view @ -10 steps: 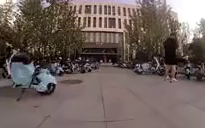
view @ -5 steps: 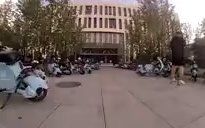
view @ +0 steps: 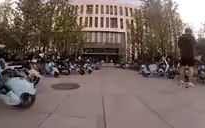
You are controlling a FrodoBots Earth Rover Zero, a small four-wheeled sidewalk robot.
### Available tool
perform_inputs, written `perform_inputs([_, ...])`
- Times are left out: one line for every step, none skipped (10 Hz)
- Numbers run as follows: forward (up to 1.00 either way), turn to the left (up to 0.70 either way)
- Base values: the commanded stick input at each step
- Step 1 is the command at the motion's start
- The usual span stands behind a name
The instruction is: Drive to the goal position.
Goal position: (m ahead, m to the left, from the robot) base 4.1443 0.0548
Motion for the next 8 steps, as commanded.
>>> perform_inputs([0.7,0.0])
perform_inputs([0.7,0.0])
perform_inputs([0.7,0.0])
perform_inputs([0.7,0.0])
perform_inputs([0.7,0.0])
perform_inputs([0.7,0.0])
perform_inputs([0.7,0.0])
perform_inputs([0.7,0.0])
